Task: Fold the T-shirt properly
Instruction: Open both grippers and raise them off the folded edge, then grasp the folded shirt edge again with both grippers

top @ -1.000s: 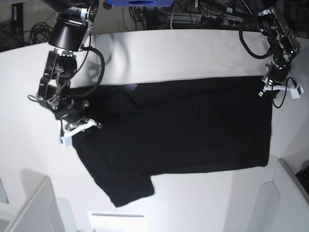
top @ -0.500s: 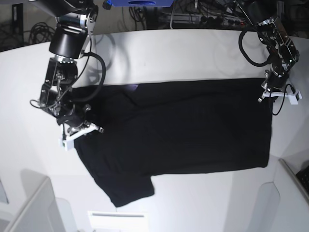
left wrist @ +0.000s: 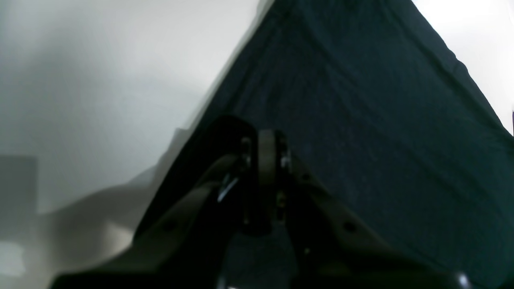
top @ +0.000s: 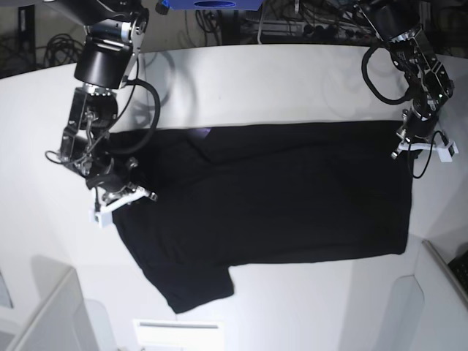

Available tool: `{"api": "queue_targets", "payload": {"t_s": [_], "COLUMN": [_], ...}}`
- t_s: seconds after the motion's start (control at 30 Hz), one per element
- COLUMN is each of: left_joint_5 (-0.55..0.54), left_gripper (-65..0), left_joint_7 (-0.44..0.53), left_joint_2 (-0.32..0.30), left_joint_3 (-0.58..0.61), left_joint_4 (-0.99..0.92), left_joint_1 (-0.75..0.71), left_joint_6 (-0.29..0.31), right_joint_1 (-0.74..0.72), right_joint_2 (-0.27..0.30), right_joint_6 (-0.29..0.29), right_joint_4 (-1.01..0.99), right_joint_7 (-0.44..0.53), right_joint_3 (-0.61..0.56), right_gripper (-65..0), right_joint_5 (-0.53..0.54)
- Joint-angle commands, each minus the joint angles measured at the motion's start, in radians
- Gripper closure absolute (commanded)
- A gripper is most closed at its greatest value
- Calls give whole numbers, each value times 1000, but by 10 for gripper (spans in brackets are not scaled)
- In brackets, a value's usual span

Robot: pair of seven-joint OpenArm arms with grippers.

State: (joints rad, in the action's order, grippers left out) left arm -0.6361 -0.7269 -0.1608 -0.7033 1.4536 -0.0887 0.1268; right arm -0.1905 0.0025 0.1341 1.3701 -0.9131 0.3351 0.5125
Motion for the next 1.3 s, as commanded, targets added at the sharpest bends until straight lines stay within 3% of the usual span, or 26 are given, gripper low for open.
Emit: {"api": "queue_targets", "payload": {"t_s": [0.0, 0.07, 0.13, 0.3, 0.4, 0.53, 0.77, 0.9, 0.97, 1.1, 1.27], "left_joint_5": [-12, -15, -17, -17, -18, -18, -20, -70, -140, -262, -242], "left_gripper": [0, 0, -81, -324, -393, -402, -398, -397, -397, -397, -397], "left_joint_7": [19, 19, 19, 19, 23, 23, 19, 17, 19, 22, 25], "left_joint_2": [-16, -16, -16, -16, -16, -16, -16, -13, -12, -12, -13], "left_joint_3": [-5, -6, -6, -9, -9, -11, -36, -97, -118, -160, -163], "left_joint_4": [23, 23, 25, 26, 58, 103, 112, 200, 218, 183, 134], "left_joint_1": [10, 11, 13, 39, 51, 63, 93, 4, -70, -190, -236], "left_joint_6": [3, 3, 3, 4, 4, 4, 4, 4, 4, 9, 21], "right_joint_1": [-28, -23, -11, 75, 138, 230, 388, 483, 527, 593, 603], "right_joint_2": [7, 7, 6, 6, 6, 6, 4, -2, -23, -118, -126], "right_joint_6": [3, 3, 3, -1, -80, -141, -144, -144, -144, -146, -146], "right_joint_4": [15, 25, 42, 153, 249, 383, 549, 610, 616, 613, 572], "right_joint_7": [19, 21, 45, 167, 205, 230, 226, 231, 248, 309, 311], "right_joint_3": [6, 8, 8, 8, 3, 0, 8, 11, 19, 85, 86], "right_gripper": [-63, -188, -242, -227, -227, -228, -228, -228, -228, -233, -239], "right_joint_5": [11, 11, 11, 11, 11, 13, 18, 21, 22, 21, 21]}}
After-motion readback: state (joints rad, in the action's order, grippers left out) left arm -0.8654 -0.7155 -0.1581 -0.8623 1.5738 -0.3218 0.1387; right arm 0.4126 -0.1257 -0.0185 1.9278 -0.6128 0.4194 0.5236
